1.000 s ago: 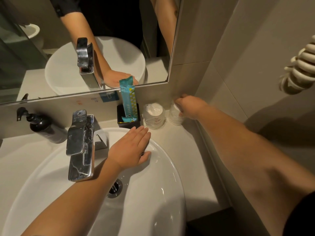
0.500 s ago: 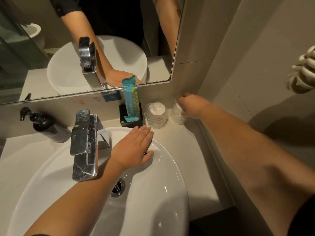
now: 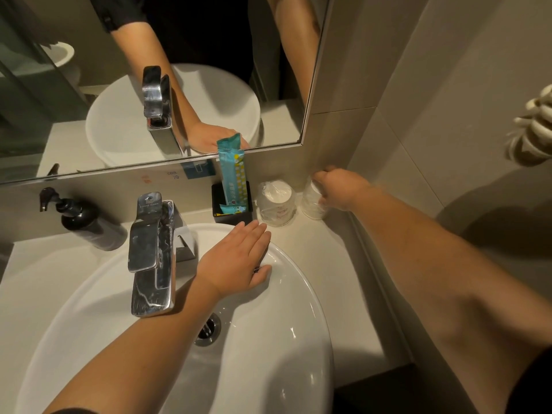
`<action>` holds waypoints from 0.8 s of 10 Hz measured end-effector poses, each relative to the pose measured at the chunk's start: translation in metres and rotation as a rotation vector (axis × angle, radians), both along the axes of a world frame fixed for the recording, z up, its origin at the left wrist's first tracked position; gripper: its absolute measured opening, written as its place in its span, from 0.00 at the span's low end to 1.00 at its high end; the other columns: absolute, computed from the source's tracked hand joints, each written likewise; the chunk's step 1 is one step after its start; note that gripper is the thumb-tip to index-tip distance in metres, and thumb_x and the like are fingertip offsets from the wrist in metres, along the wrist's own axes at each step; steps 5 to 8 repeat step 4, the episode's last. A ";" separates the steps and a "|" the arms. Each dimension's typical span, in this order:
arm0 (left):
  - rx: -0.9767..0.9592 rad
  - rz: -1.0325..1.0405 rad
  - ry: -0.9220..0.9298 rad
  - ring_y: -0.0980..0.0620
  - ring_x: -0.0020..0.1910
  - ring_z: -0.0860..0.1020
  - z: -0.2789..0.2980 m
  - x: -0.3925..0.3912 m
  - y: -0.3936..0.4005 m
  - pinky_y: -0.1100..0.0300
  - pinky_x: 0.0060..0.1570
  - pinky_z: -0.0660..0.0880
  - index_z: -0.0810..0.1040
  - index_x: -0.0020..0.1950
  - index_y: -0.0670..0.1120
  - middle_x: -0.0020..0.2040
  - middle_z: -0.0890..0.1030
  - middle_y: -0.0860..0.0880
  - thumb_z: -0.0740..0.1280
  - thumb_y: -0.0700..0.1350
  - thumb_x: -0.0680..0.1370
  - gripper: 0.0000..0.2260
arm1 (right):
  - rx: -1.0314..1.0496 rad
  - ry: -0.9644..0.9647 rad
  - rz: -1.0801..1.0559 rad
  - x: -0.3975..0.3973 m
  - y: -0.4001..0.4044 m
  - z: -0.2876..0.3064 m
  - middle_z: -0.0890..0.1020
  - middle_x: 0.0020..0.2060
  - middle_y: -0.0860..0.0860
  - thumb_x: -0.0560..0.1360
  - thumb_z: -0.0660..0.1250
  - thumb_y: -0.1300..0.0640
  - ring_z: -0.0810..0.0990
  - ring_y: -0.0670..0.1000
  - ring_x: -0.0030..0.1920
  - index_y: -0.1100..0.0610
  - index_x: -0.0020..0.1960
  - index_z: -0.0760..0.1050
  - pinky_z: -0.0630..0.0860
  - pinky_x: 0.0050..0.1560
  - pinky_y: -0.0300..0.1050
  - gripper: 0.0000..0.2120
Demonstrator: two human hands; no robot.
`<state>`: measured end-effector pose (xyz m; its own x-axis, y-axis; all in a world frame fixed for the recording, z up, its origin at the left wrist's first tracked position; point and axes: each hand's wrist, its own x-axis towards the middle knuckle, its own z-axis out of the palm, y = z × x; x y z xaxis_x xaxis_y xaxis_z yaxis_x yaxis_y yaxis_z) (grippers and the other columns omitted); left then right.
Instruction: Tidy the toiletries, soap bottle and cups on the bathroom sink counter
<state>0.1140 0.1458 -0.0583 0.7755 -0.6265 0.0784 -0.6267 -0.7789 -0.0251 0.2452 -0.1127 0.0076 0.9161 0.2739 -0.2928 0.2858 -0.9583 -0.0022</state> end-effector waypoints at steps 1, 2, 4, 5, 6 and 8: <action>-0.004 -0.005 -0.008 0.41 0.70 0.69 -0.001 0.000 0.000 0.44 0.71 0.62 0.69 0.70 0.39 0.69 0.72 0.40 0.57 0.58 0.77 0.29 | -0.001 0.003 0.002 -0.001 0.000 0.003 0.74 0.54 0.59 0.71 0.70 0.55 0.78 0.63 0.52 0.59 0.58 0.71 0.73 0.45 0.47 0.19; 0.009 0.001 0.006 0.41 0.70 0.69 0.001 0.000 0.000 0.44 0.71 0.62 0.69 0.71 0.39 0.70 0.72 0.40 0.57 0.59 0.78 0.29 | -0.008 0.008 -0.004 -0.005 0.000 0.010 0.73 0.56 0.59 0.71 0.71 0.52 0.78 0.63 0.54 0.58 0.63 0.70 0.74 0.48 0.48 0.23; 0.022 0.025 0.067 0.42 0.72 0.66 0.007 0.000 0.001 0.46 0.73 0.58 0.67 0.73 0.41 0.72 0.69 0.41 0.55 0.59 0.78 0.29 | 0.031 -0.067 -0.019 -0.026 -0.004 0.026 0.72 0.62 0.57 0.74 0.67 0.45 0.73 0.61 0.61 0.52 0.72 0.65 0.71 0.56 0.49 0.29; 0.022 0.025 0.067 0.42 0.72 0.66 0.007 0.000 0.001 0.46 0.73 0.58 0.67 0.73 0.41 0.72 0.69 0.41 0.55 0.59 0.78 0.29 | 0.031 -0.067 -0.019 -0.026 -0.004 0.026 0.72 0.62 0.57 0.74 0.67 0.45 0.73 0.61 0.61 0.52 0.72 0.65 0.71 0.56 0.49 0.29; 0.022 0.025 0.067 0.42 0.72 0.66 0.007 0.000 0.001 0.46 0.73 0.58 0.67 0.73 0.41 0.72 0.69 0.41 0.55 0.59 0.78 0.29 | 0.031 -0.067 -0.019 -0.026 -0.004 0.026 0.72 0.62 0.57 0.74 0.67 0.45 0.73 0.61 0.61 0.52 0.72 0.65 0.71 0.56 0.49 0.29; 0.022 0.025 0.067 0.42 0.72 0.66 0.007 0.000 0.001 0.46 0.73 0.58 0.67 0.73 0.41 0.72 0.69 0.41 0.55 0.59 0.78 0.29 | 0.031 -0.067 -0.019 -0.026 -0.004 0.026 0.72 0.62 0.57 0.74 0.67 0.45 0.73 0.61 0.61 0.52 0.72 0.65 0.71 0.56 0.49 0.29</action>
